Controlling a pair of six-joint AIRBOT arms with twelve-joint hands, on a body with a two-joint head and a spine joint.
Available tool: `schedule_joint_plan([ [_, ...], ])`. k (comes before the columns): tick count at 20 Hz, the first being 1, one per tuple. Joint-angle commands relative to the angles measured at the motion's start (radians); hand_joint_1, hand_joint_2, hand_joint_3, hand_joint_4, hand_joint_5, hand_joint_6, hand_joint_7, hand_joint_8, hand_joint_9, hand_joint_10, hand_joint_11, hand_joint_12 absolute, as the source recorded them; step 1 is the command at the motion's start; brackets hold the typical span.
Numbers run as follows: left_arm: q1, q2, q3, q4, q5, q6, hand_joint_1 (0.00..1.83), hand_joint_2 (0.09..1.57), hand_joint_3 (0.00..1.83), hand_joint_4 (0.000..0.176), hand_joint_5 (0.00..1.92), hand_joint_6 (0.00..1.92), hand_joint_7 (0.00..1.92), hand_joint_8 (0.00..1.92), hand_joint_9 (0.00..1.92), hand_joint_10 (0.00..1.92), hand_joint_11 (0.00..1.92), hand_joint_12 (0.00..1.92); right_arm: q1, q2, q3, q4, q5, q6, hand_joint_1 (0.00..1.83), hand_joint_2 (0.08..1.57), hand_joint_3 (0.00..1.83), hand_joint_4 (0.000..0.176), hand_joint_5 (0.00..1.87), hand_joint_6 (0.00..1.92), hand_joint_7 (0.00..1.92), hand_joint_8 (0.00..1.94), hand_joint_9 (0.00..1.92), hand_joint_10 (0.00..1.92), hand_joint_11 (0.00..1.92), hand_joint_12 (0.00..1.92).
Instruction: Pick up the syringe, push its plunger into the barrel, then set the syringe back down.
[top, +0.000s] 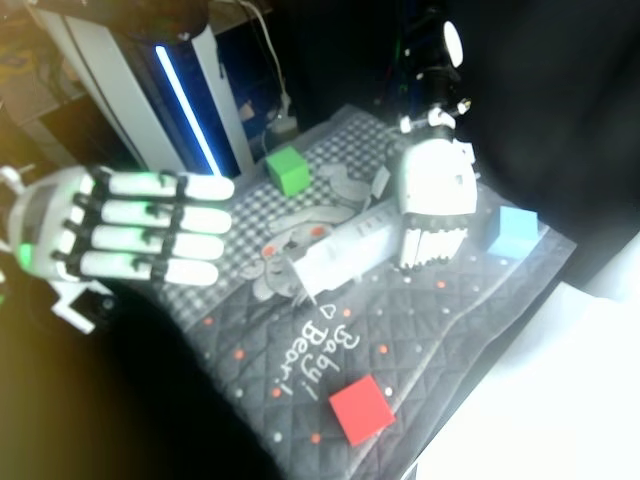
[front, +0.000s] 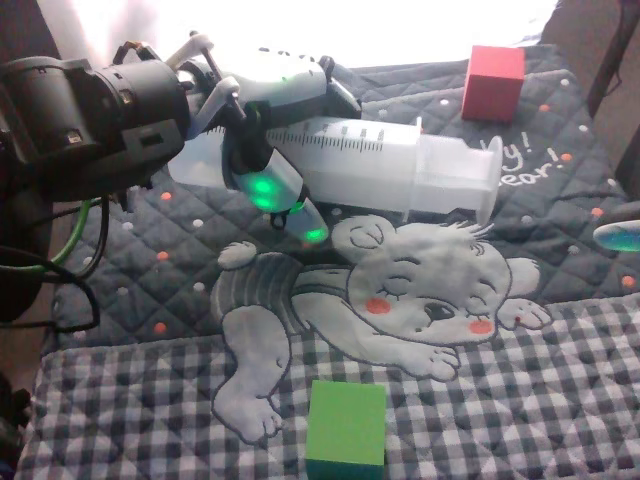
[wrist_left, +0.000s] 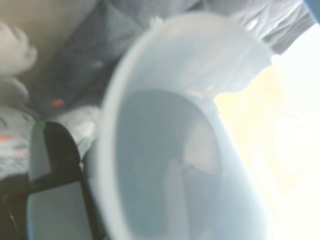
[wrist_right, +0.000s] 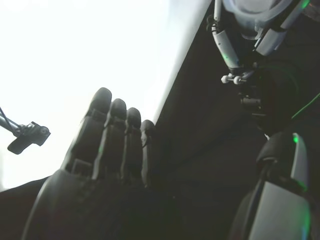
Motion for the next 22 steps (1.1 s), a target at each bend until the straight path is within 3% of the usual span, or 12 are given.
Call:
schedule_joint_plan([
  [1, -0.013, 0.009, 0.005, -0.03, -0.132, -0.006, 1.42, 1.22, 0.01, 0.05, 1.19, 1.92, 1.41, 1.92, 1.55, 1.92, 1.6, 1.92, 0.011, 0.009, 0.003, 0.018, 0.121, 0.009, 0.8, 0.64, 0.0, 0.025, 0.22, 0.0, 0.24, 0.0, 0.23, 0.0, 0.19, 0.17],
  [2, -0.016, 0.018, 0.0, -0.033, -0.15, -0.01, 1.46, 1.18, 0.0, 0.045, 1.17, 1.92, 1.35, 1.92, 1.49, 1.92, 1.55, 1.92, 0.011, 0.008, 0.003, 0.019, 0.121, 0.01, 0.79, 0.65, 0.0, 0.013, 0.22, 0.0, 0.24, 0.0, 0.23, 0.0, 0.2, 0.17],
  [6, -0.014, 0.049, -0.014, -0.056, -0.22, -0.045, 1.48, 1.16, 0.0, 0.031, 1.19, 1.92, 1.35, 1.92, 1.49, 1.92, 1.55, 1.92, 0.011, 0.005, 0.004, 0.028, 0.121, 0.012, 0.75, 0.66, 0.01, 0.0, 0.18, 0.0, 0.2, 0.0, 0.2, 0.0, 0.17, 0.16],
  [7, -0.014, 0.054, -0.014, -0.068, -0.231, -0.047, 1.48, 1.17, 0.0, 0.014, 1.18, 1.92, 1.41, 1.92, 1.53, 1.92, 1.55, 1.92, 0.011, 0.001, 0.004, 0.032, 0.121, 0.012, 0.76, 0.64, 0.0, 0.028, 0.16, 0.0, 0.16, 0.0, 0.17, 0.0, 0.12, 0.14],
  [8, -0.017, 0.058, -0.014, -0.075, -0.242, -0.047, 1.48, 1.17, 0.0, 0.014, 1.18, 1.92, 1.41, 1.92, 1.53, 1.92, 1.55, 1.92, 0.011, -0.004, 0.006, 0.034, 0.121, 0.014, 0.76, 0.64, 0.0, 0.028, 0.16, 0.0, 0.16, 0.0, 0.17, 0.0, 0.12, 0.14],
  [9, -0.021, 0.063, -0.013, -0.088, -0.255, -0.047, 1.51, 1.17, 0.0, 0.0, 1.25, 1.92, 1.42, 1.92, 1.54, 1.92, 1.54, 1.92, 0.01, -0.012, 0.009, 0.035, 0.121, 0.017, 0.73, 0.63, 0.0, 0.034, 0.15, 0.0, 0.12, 0.0, 0.13, 0.0, 0.11, 0.14],
  [11, -0.024, 0.07, -0.012, -0.115, -0.283, -0.047, 1.51, 1.16, 0.0, 0.0, 1.29, 1.92, 1.44, 1.92, 1.55, 1.92, 1.55, 1.92, 0.01, -0.024, 0.012, 0.039, 0.121, 0.021, 0.73, 0.64, 0.0, 0.026, 0.12, 0.0, 0.09, 0.0, 0.11, 0.0, 0.08, 0.14],
  [13, -0.025, 0.08, -0.013, -0.152, -0.321, -0.048, 1.53, 1.16, 0.0, 0.0, 1.3, 1.92, 1.47, 1.92, 1.59, 1.92, 1.6, 1.92, 0.01, -0.04, 0.017, 0.043, 0.122, 0.025, 0.57, 0.69, 0.02, 0.038, 0.09, 0.0, 0.08, 0.0, 0.11, 0.0, 0.09, 0.15],
  [15, -0.035, 0.091, -0.021, -0.154, -0.341, -0.049, 1.52, 1.17, 0.0, 0.0, 1.21, 1.92, 1.43, 1.92, 1.57, 1.92, 1.59, 1.92, 0.01, -0.058, 0.025, 0.049, 0.122, 0.037, 0.27, 0.91, 0.0, 0.048, 0.13, 0.0, 0.11, 0.0, 0.12, 0.0, 0.07, 0.2],
  [17, -0.041, 0.096, -0.023, -0.16, -0.354, -0.049, 1.54, 1.16, 0.0, 0.0, 1.18, 1.92, 1.43, 1.92, 1.57, 1.92, 1.59, 1.92, 0.01, -0.064, 0.026, 0.051, 0.122, 0.038, 0.23, 0.92, 0.01, 0.051, 0.11, 0.0, 0.1, 0.0, 0.1, 0.0, 0.01, 0.3],
  [20, -0.052, 0.11, -0.03, -0.186, -0.381, -0.037, 1.47, 1.19, 0.01, 0.0, 1.24, 1.92, 1.48, 1.92, 1.63, 1.92, 1.65, 1.92, 0.01, -0.084, 0.03, 0.053, 0.121, 0.038, 0.17, 0.89, 0.0, 0.06, 0.1, 0.0, 0.08, 0.0, 0.06, 0.0, 0.01, 0.2],
  [22, -0.06, 0.113, -0.034, -0.186, -0.384, -0.035, 1.41, 1.22, 0.02, 0.0, 1.17, 1.92, 1.48, 1.92, 1.63, 1.92, 1.64, 1.92, 0.009, -0.096, 0.033, 0.057, 0.121, 0.038, 0.1, 0.88, 0.0, 0.042, 0.05, 0.0, 0.02, 0.0, 0.01, 0.0, 0.0, 0.18],
])
